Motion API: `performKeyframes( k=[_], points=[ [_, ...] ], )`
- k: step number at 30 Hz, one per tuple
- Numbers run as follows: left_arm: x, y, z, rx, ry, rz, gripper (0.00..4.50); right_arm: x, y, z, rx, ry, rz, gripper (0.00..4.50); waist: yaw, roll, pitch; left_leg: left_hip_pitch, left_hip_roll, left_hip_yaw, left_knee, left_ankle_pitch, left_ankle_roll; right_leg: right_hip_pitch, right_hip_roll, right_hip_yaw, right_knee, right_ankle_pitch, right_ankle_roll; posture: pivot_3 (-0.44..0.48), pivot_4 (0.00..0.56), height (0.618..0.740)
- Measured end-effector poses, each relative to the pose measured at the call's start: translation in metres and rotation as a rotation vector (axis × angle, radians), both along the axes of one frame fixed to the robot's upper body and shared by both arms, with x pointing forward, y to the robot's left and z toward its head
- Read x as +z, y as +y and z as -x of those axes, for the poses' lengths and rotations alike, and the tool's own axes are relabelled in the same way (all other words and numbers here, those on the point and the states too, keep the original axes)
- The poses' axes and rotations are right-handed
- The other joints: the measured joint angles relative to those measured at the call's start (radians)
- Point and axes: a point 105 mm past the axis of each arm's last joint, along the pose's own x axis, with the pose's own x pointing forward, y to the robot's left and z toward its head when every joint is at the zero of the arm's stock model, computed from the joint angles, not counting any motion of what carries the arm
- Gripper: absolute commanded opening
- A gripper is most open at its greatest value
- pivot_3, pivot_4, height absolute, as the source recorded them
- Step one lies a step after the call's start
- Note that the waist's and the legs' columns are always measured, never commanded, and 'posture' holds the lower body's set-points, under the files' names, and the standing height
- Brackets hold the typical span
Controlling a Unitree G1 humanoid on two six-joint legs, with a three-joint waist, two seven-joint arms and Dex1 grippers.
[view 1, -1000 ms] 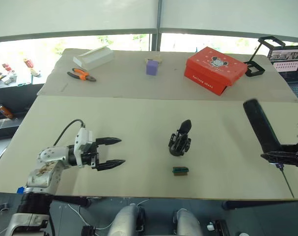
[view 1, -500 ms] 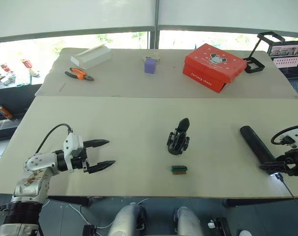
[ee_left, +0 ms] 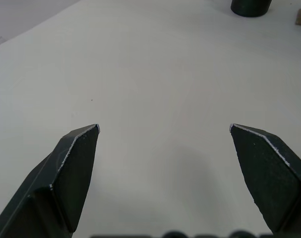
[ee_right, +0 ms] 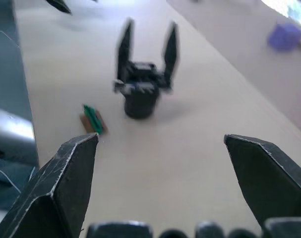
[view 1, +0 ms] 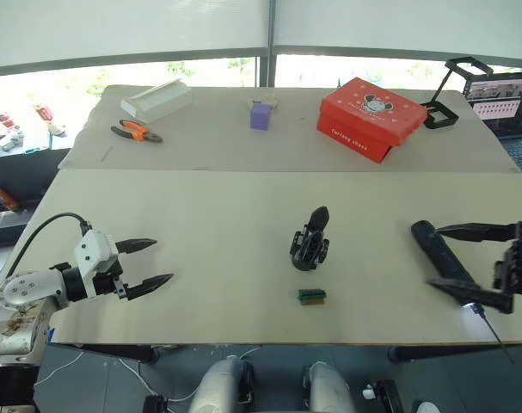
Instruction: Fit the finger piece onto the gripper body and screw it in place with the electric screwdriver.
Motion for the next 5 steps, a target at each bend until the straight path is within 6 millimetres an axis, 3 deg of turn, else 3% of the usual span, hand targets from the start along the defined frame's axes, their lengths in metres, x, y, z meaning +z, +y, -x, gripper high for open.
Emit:
performKeyframes(
  k=[5],
  points=[
    [-0.002,0.003,0.004,0.025,-0.009,-0.002,4.5,-0.024,0.008,0.0,0.043,-0.098,0.049,4.46,0.009,-0.001,0.0,0.0,-0.001,0.0,0.0,0.0,0.0,0.0,0.0,0.0,0.0,0.0,0.0,0.0,0.15,0.74]
  ],
)
